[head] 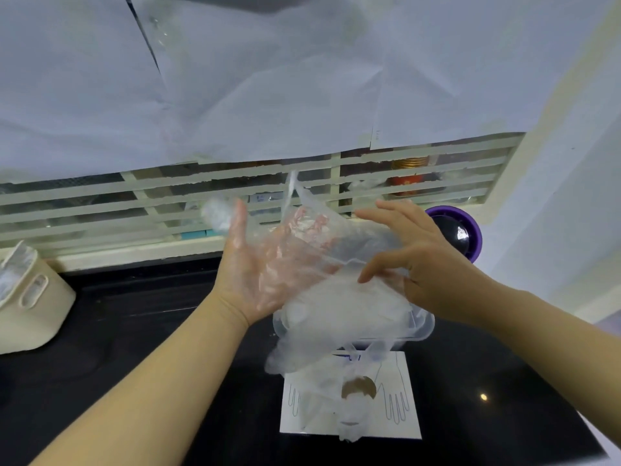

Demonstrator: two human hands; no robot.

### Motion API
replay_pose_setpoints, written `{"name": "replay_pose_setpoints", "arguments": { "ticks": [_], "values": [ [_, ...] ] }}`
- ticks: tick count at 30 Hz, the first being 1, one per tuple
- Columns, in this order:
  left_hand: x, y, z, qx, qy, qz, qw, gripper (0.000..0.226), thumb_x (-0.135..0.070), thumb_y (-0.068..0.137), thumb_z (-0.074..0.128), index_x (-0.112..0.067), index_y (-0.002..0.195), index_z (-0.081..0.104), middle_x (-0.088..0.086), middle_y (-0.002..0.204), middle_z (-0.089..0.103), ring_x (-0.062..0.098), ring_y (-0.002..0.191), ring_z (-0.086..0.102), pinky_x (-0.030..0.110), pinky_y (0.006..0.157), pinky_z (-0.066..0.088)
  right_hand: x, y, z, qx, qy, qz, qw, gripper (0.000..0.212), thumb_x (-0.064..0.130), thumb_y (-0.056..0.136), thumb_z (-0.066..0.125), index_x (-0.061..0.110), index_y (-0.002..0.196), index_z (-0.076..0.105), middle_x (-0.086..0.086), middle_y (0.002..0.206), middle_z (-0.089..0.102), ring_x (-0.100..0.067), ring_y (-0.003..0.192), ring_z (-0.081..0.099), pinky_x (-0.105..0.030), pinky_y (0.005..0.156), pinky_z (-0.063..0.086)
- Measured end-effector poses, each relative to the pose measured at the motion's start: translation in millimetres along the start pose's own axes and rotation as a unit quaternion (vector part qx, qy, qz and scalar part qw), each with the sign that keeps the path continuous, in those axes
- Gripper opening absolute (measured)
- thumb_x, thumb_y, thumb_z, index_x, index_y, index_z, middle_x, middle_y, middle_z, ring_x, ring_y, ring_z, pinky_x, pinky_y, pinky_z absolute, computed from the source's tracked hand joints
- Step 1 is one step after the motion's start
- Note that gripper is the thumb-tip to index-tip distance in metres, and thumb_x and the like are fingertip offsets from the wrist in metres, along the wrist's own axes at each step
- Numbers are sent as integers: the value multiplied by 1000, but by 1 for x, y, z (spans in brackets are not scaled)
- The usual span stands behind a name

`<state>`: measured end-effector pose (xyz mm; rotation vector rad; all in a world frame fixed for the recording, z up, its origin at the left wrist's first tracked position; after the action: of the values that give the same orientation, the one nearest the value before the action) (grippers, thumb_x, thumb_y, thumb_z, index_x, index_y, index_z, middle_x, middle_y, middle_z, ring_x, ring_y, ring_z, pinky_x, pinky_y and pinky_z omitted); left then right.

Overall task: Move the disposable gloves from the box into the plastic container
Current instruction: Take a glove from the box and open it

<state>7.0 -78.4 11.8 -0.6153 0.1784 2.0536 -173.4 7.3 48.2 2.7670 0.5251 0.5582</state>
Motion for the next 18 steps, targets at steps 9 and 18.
{"name": "replay_pose_setpoints", "arguments": {
  "ticks": [9, 18],
  "values": [
    [-11, -9, -28, -18, 87, -60, 994, 113, -77, 55, 71, -19, 147, 41, 15, 148, 45, 37, 132, 47, 63, 94, 46, -23, 0, 7, -45, 103, 110, 988, 34, 8, 82, 72, 41, 74, 67, 11, 144, 31, -9, 137, 18, -44, 115, 15],
    [-3, -8, -50, -143, 335, -165, 916, 44, -20, 89, 65, -24, 131, 52, 5, 108, 70, 23, 97, 68, 35, 73, 59, -47, 16, 25, 39, 172, 265, 948, 42, -1, 92, 53, 35, 74, 62, 6, 155, 26, -19, 145, 18, -31, 113, 11]
  ]
}}
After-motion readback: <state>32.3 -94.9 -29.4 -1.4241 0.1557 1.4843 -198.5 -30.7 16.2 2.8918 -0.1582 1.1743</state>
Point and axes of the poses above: each hand's wrist, its own y-axis towards the middle knuckle, its own z-axis out of the palm, x = y × z, the point moved 3 cm from there along y, towards the middle knuckle
